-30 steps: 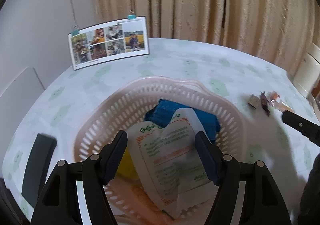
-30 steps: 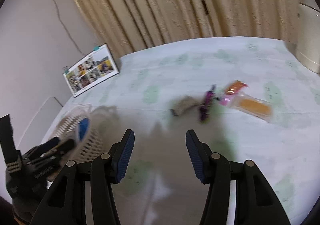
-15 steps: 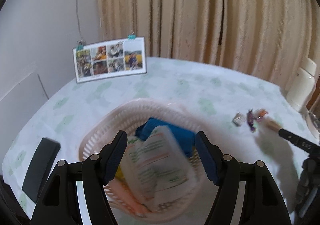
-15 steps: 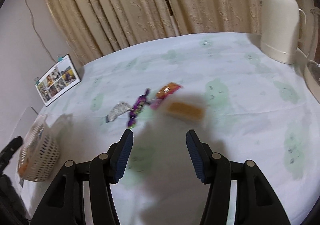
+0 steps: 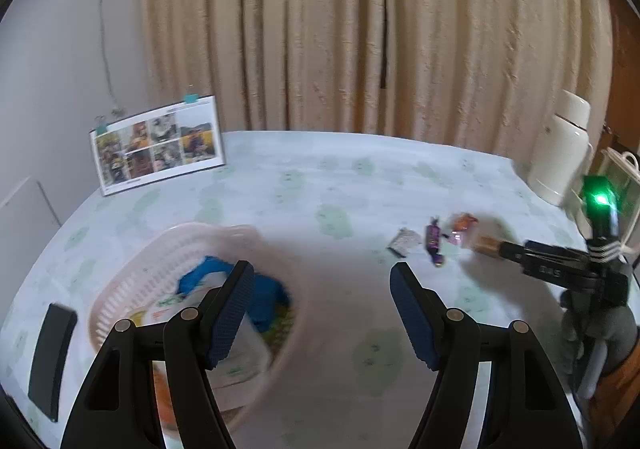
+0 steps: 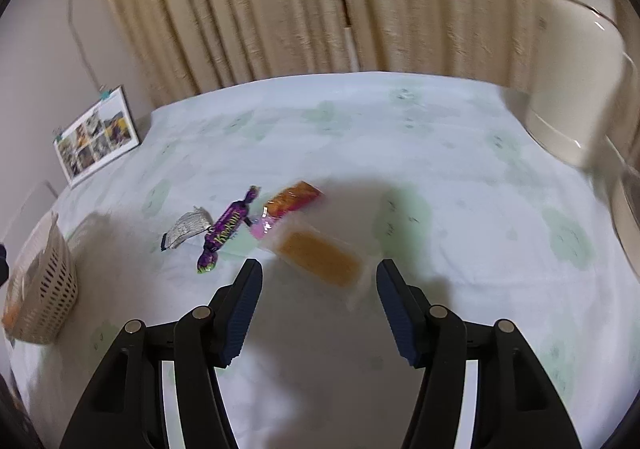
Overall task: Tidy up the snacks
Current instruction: 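Move the right gripper to the clear orange cracker-stick pack and grasp it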
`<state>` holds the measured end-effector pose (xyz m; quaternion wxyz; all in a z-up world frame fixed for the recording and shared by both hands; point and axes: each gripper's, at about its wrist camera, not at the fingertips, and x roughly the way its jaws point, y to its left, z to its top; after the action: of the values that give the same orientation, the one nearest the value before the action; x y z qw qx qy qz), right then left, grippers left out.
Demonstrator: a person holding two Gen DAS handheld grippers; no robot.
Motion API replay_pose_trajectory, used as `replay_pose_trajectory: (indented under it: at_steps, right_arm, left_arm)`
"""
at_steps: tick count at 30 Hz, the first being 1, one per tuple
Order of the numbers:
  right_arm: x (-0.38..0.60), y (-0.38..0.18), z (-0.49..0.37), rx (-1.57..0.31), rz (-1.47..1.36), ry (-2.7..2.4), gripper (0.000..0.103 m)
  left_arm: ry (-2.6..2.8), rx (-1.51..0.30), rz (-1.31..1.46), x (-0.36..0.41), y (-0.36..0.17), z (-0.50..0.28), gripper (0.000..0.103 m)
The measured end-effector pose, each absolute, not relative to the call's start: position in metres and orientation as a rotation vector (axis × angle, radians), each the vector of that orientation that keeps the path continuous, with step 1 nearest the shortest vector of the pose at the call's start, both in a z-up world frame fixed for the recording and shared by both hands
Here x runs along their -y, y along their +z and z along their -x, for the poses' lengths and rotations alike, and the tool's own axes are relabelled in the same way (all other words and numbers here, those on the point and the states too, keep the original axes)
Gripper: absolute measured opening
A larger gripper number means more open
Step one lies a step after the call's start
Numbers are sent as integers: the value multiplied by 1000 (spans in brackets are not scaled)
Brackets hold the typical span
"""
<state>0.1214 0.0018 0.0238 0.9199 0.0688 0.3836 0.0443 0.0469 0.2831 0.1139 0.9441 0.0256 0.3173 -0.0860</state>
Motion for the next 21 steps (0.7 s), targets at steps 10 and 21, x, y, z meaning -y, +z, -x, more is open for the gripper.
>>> replay_pose_trajectory:
  at_steps: [10,21]
  right_arm:
    - [-22,18,-151,-835,44,182,57]
    - [1,8,-164,-871,-32,164,39]
  left_arm:
    - [-227,-678,-90,-245,105,-65,71]
    - [-255,-722,-137,-209,80,-95,71]
